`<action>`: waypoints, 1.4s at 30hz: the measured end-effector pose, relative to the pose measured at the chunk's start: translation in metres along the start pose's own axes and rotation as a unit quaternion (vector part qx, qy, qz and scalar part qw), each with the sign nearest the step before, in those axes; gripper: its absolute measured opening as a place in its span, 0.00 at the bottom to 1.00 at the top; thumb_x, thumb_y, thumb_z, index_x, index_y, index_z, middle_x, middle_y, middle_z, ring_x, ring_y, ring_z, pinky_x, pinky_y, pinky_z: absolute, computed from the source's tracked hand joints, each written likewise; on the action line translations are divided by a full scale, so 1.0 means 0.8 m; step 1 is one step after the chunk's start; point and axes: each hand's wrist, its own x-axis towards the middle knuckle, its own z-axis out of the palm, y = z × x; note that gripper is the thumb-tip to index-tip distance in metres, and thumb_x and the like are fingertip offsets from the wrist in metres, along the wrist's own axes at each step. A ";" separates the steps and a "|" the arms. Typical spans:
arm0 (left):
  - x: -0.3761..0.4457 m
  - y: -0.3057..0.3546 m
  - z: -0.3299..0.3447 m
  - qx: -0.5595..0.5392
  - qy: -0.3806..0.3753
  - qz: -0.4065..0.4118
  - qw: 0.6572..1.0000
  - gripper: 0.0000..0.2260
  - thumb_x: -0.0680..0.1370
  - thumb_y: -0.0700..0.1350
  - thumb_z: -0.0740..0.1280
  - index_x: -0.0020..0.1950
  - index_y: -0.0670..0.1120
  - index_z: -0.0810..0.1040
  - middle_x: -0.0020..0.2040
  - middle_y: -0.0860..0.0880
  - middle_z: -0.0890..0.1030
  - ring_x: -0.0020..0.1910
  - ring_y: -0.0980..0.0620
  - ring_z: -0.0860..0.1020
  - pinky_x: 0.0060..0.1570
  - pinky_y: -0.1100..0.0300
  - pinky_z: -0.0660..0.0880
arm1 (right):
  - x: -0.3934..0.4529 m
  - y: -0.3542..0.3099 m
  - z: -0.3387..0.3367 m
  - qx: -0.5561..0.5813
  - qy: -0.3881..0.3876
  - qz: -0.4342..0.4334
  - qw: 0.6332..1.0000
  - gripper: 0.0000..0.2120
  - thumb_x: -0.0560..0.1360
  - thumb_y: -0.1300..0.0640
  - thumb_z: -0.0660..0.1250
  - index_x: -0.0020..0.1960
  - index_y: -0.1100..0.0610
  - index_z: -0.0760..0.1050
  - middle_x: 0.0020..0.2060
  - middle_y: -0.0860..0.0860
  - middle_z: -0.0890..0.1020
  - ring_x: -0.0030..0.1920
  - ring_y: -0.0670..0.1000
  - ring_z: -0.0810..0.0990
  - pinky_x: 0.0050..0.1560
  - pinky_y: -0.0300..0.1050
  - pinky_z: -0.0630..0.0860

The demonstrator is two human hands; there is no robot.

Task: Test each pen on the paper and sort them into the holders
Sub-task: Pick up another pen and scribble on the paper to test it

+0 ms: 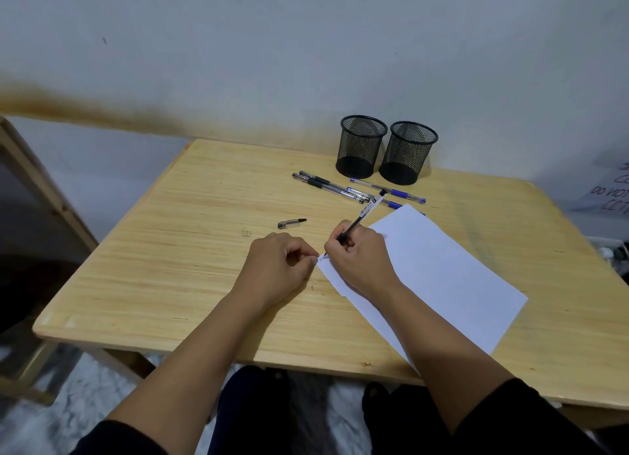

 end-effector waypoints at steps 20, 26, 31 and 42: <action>0.000 0.001 0.001 -0.001 0.005 0.005 1.000 0.04 0.73 0.45 0.69 0.45 0.51 0.83 0.43 0.53 0.83 0.44 0.57 0.75 0.41 0.74 0.65 | -0.001 -0.002 0.001 -0.021 0.024 -0.001 0.999 0.06 0.72 0.60 0.62 0.40 0.61 0.75 0.28 0.52 0.73 0.28 0.46 0.69 0.29 0.38 0.66; -0.001 0.001 0.000 0.001 0.009 0.009 1.000 0.05 0.73 0.45 0.69 0.45 0.50 0.83 0.41 0.54 0.82 0.43 0.58 0.75 0.41 0.74 0.65 | -0.002 -0.003 0.002 -0.026 0.030 -0.008 0.999 0.05 0.72 0.61 0.62 0.40 0.60 0.75 0.28 0.52 0.74 0.28 0.47 0.69 0.29 0.38 0.67; 0.000 0.001 0.001 0.001 0.009 0.010 1.000 0.04 0.73 0.45 0.69 0.45 0.51 0.83 0.40 0.56 0.81 0.43 0.58 0.74 0.40 0.74 0.65 | -0.002 -0.004 0.002 -0.023 0.033 -0.012 0.999 0.04 0.72 0.61 0.62 0.40 0.60 0.74 0.28 0.52 0.74 0.28 0.47 0.69 0.29 0.38 0.66; 0.000 0.000 0.003 -0.007 0.006 -0.003 1.000 0.04 0.73 0.45 0.68 0.44 0.51 0.83 0.40 0.56 0.80 0.42 0.59 0.74 0.40 0.74 0.65 | 0.002 0.000 0.000 -0.001 0.066 0.011 0.998 0.06 0.73 0.60 0.62 0.38 0.58 0.73 0.28 0.51 0.75 0.30 0.48 0.72 0.31 0.38 0.70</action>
